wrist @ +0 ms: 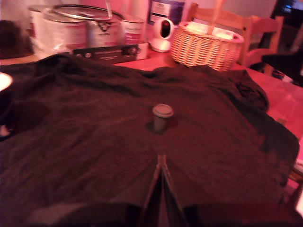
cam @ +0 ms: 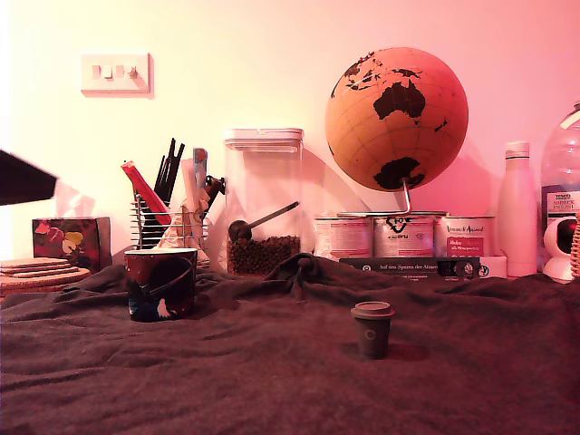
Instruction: Pick up the coffee capsules on the table and drop them inside the coffee cup
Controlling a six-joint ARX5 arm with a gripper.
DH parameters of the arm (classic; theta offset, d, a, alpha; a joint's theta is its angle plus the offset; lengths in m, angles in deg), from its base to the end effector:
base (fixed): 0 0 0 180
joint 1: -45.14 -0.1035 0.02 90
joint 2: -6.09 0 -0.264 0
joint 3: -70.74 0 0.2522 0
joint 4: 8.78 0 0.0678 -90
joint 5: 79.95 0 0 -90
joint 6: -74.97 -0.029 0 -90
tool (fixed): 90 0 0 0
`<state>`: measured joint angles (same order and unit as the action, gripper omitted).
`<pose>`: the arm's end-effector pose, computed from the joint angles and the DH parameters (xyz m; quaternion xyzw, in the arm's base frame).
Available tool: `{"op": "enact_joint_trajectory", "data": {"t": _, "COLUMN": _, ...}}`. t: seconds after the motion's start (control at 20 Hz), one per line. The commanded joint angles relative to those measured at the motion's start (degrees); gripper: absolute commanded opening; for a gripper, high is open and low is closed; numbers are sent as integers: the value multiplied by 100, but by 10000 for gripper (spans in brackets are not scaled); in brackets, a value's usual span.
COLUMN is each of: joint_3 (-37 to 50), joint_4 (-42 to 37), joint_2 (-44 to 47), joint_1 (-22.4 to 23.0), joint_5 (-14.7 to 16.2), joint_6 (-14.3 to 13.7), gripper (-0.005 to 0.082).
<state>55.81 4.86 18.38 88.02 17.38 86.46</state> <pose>0.0772 -0.0767 0.1529 -0.0611 0.1331 -0.4111 0.8998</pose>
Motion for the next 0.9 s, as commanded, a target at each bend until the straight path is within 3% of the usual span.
{"op": "enact_joint_trajectory", "data": {"t": 0.0, "joint_3": -37, "joint_4": -219, "joint_2": 238, "joint_1": 96, "joint_5": -81, "joint_6": -63, "gripper": -19}}
{"op": "enact_joint_trajectory", "data": {"t": 0.3, "joint_3": -37, "joint_4": -466, "joint_2": 800, "joint_1": 192, "joint_5": -160, "joint_6": -142, "gripper": 15}}
{"op": "enact_joint_trajectory", "data": {"t": 0.35, "joint_3": -37, "joint_4": -468, "joint_2": 800, "joint_1": 192, "joint_5": -164, "joint_6": -142, "gripper": 111}}
{"op": "enact_joint_trajectory", "data": {"t": 0.45, "joint_3": -37, "joint_4": -511, "joint_2": 798, "joint_1": 192, "joint_5": -208, "joint_6": -144, "gripper": 451}}
{"op": "enact_joint_trajectory", "data": {"t": 0.5, "joint_3": -35, "joint_4": -525, "joint_2": 800, "joint_1": 192, "joint_5": -205, "joint_6": -175, "gripper": 556}}
{"op": "enact_joint_trajectory", "data": {"t": 0.55, "joint_3": -35, "joint_4": -527, "joint_2": 800, "joint_1": 192, "joint_5": -203, "joint_6": -400, "gripper": 566}}
{"op": "enact_joint_trajectory", "data": {"t": 0.6, "joint_3": -35, "joint_4": -535, "joint_2": 800, "joint_1": 192, "joint_5": -203, "joint_6": -455, "gripper": 566}}
{"op": "enact_joint_trajectory", "data": {"t": 0.85, "joint_3": -20, "joint_4": -693, "joint_2": 800, "joint_1": 192, "joint_5": -210, "joint_6": -452, "gripper": 566}}
